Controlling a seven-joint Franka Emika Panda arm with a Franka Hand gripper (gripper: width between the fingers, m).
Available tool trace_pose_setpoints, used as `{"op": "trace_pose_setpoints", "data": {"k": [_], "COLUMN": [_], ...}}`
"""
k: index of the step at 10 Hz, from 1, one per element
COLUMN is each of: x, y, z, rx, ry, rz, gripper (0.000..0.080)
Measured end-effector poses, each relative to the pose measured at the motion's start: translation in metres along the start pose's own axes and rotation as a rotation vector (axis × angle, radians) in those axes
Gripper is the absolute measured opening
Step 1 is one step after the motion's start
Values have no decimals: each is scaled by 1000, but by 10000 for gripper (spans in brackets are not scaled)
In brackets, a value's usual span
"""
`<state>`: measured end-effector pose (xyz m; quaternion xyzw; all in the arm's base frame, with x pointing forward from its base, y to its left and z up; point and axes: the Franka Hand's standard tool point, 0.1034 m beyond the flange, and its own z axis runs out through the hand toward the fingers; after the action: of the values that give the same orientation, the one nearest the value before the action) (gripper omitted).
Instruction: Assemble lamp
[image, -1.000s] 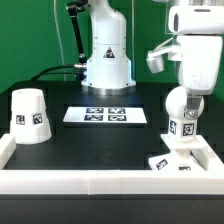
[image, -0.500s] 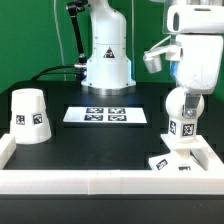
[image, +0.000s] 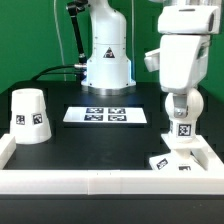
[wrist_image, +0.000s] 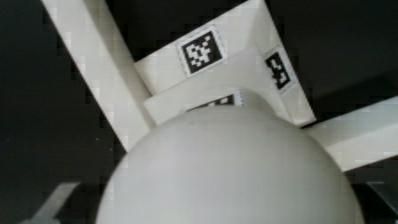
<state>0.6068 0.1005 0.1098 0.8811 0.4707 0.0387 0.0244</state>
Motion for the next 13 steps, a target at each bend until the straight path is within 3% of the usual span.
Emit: {"op": "trace_pose_setpoints", "data": {"k": [9,13], "x": [0,-4], "y": [0,1], "z": [0,0], "rx": [4,15], "ry": [-3,-7], "rz": [610,1123], "gripper": [579,579]}}
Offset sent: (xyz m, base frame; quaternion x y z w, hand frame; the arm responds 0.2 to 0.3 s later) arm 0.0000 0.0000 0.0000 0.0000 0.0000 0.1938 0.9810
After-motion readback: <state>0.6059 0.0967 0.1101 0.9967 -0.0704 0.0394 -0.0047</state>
